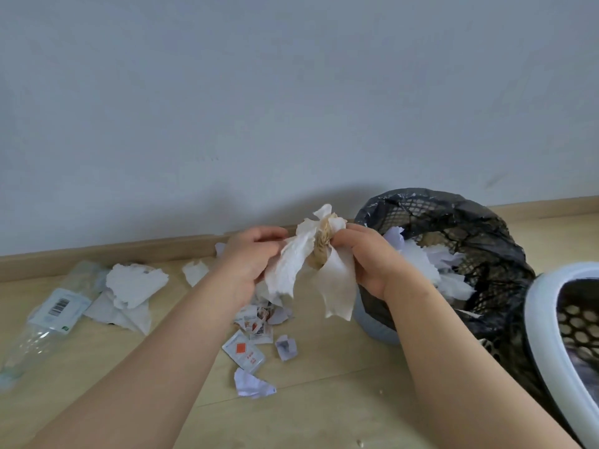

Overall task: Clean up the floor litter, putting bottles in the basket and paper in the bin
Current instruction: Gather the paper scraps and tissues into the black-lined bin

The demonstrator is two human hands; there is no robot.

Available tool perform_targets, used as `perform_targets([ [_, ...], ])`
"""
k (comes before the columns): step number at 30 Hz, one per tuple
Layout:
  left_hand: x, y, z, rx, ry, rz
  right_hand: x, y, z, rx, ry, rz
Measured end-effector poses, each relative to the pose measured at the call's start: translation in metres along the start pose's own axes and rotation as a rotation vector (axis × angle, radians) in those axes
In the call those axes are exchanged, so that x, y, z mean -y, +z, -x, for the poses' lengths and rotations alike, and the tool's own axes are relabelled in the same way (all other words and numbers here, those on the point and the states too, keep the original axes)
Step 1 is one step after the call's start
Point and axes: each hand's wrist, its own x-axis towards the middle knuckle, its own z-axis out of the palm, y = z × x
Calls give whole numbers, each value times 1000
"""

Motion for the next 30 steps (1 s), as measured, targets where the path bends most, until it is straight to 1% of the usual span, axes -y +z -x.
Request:
perform_targets([
  [3,-31,27,-2,-4,80,18,21,-20,7,-84,-80,-40],
  [6,-60,54,-3,11,157,-3,39,-40,15,-193,-159,-149],
  [11,-93,108,-4,99,241,-113,51,-79,23,-479,-241,-220],
  [14,-100,139,-3,143,301,-202,52,-99,25,-668,-280,-234],
  [16,-95,155,-2,175,302,-234,45,-109,24,-779,-291,-236],
  [18,-81,166,-2,193,277,-276,31,-114,21,-841,-264,-152],
  [20,-64,172,-4,184,276,-339,13,-117,17,-845,-229,71],
  [22,-46,172,-7,140,352,-453,-5,-118,14,-784,-177,356],
  [24,-30,166,-8,78,445,-566,-21,-117,6,-692,-66,620],
  [27,-8,153,-4,8,533,-662,-41,-113,-12,-544,127,842],
  [30,6,138,-3,-81,556,-683,-51,-109,-17,-424,215,902],
])
